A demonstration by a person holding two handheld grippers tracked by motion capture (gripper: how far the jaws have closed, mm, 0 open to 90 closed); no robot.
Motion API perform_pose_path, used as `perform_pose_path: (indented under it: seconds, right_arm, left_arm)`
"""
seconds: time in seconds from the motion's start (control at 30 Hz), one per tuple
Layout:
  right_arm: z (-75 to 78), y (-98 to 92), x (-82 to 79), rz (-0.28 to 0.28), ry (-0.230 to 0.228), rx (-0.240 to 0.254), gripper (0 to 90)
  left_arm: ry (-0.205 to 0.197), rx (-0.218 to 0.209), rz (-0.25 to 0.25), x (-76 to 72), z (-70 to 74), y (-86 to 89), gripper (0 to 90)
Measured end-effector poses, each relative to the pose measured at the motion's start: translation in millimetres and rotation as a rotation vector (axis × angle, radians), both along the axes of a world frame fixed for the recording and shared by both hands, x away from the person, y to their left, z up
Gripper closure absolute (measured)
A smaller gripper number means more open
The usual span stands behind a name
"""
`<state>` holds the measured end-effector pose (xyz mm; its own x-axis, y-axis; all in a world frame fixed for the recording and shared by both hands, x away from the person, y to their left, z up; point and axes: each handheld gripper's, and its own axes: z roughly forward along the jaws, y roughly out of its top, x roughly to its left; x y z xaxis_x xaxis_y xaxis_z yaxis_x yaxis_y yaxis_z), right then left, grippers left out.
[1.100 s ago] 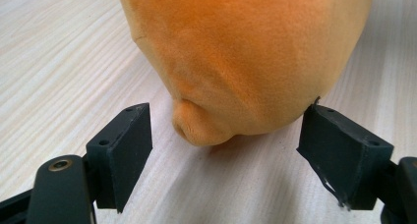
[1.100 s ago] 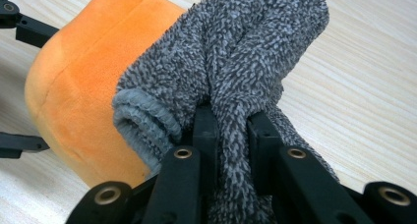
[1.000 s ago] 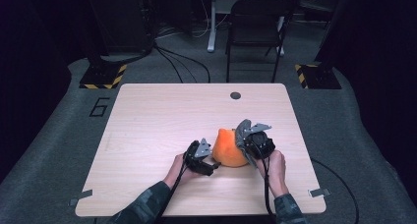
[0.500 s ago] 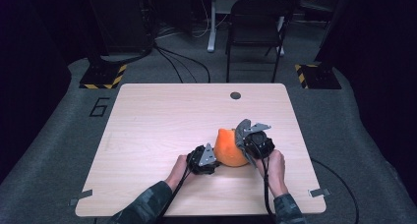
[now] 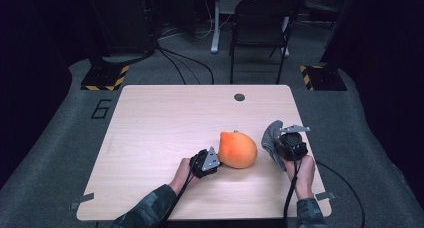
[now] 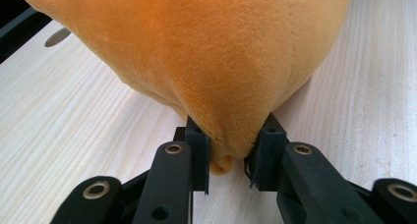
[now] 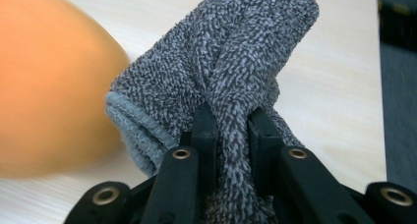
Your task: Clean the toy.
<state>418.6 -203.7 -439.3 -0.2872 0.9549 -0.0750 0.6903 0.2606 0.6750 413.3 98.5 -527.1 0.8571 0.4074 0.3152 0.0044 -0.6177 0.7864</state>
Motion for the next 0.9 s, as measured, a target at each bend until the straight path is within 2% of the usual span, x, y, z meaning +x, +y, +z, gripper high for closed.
perform_pose_path:
  seconds: [0.07, 0.17, 0.4, 0.47, 0.57, 0.67, 0.7, 0.73, 0.8, 0.9]
  right_arm:
    - [-13.5, -4.1, 4.9, -0.029, 0.044, -0.033, 77.1]
    - [-26.6, -10.0, 9.5, -0.042, 0.092, -0.033, 76.9]
    - [-31.8, -12.7, 12.0, -0.048, 0.106, -0.022, 76.4]
    - [-32.4, -12.6, 12.4, -0.049, 0.109, -0.023, 76.4]
    - [-31.7, -14.2, 12.6, -0.047, 0.106, -0.022, 76.3]
    - [-29.1, -19.2, 12.0, -0.06, 0.103, 0.007, 76.3]
    - [-28.9, -20.9, 12.1, -0.058, 0.095, 0.006, 76.3]
    - [-28.0, -23.5, 11.8, -0.06, 0.091, 0.013, 76.3]
    - [-26.8, -24.4, 10.9, -0.075, 0.094, 0.021, 76.3]
    - [-25.0, -26.0, 10.3, -0.075, 0.084, 0.025, 76.3]
  left_arm:
    - [-0.001, 0.001, 0.0, -0.1, 0.0, 0.0, 74.2]
    - [-0.002, 0.001, -0.001, -0.3, -0.1, 0.2, 74.1]
    - [-0.02, 0.003, 0.0, -1.5, -0.4, -0.2, 74.4]
    - [-0.03, -0.01, 0.006, -3.2, -0.3, 0.1, 75.1]
    - [-0.044, -0.093, 0.018, -6.1, 3.6, 1.8, 76.6]
    - [-0.042, -0.167, 0.016, -9.2, 16.0, 4.9, 77.5]
    - [-0.029, -0.218, 0.014, -11.4, 23.4, 6.1, 77.6]
    - [-0.016, -0.247, 0.009, -12.1, 27.5, 6.9, 77.6]
    - [0.008, -0.298, 0.008, -13.5, 37.8, 10.1, 77.6]
    - [0.075, -0.362, 0.015, -15.0, 52.0, 14.9, 77.4]
